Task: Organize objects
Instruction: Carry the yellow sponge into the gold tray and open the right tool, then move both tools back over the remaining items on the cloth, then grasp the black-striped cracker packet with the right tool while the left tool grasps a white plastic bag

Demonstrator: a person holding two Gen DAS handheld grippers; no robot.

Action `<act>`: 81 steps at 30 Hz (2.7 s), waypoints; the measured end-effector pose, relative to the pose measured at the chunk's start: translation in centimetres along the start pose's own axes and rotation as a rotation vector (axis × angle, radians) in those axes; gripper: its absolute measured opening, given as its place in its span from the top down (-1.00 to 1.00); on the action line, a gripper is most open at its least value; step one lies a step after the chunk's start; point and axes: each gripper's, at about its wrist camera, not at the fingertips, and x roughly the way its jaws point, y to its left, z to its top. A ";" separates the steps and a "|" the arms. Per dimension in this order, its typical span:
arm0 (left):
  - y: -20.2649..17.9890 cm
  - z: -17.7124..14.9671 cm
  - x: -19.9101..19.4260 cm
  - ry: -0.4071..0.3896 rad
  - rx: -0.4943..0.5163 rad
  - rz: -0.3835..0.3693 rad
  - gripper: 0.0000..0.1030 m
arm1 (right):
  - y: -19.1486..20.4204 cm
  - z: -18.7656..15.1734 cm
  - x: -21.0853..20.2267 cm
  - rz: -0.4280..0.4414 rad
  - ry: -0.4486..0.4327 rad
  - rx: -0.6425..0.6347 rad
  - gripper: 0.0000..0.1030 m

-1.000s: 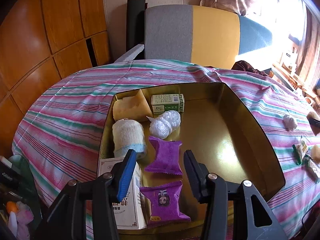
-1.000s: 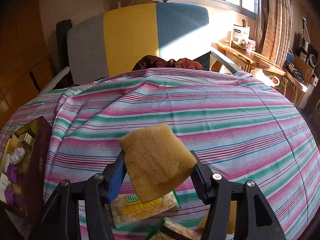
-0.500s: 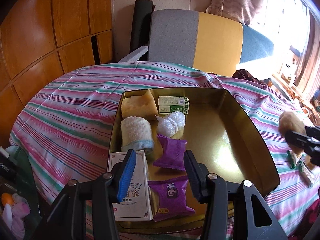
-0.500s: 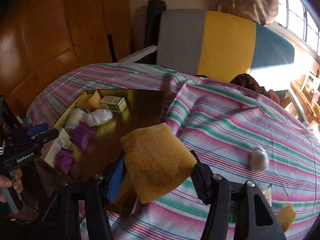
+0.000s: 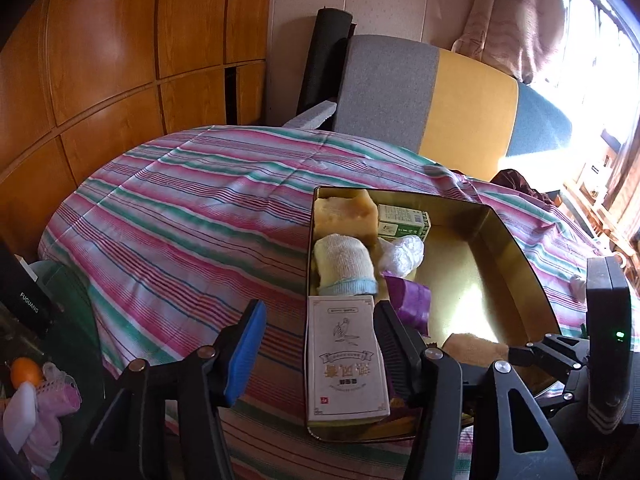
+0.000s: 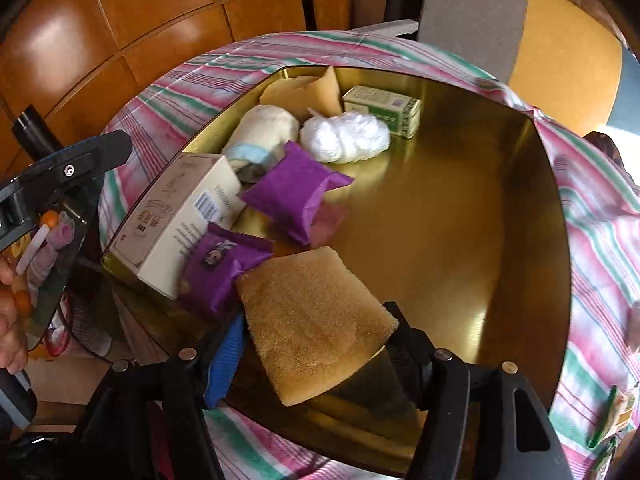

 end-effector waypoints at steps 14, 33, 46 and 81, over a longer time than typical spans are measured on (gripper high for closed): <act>-0.6 -0.4 -0.6 -0.013 0.012 -0.010 -0.31 | -1.1 0.0 -2.4 0.018 -0.075 0.085 -0.63; -5.2 -0.8 -1.7 -0.011 0.127 -0.062 -0.51 | -9.9 -5.8 -10.9 -0.125 -0.177 0.254 -0.63; -10.6 -0.6 -2.1 -0.010 0.253 -0.163 -0.58 | -22.7 -13.8 -17.1 -0.347 -0.142 0.537 -0.63; -32.1 -0.5 3.6 0.241 0.471 -0.491 -0.55 | -28.8 -19.4 -12.5 -0.311 0.165 0.452 0.00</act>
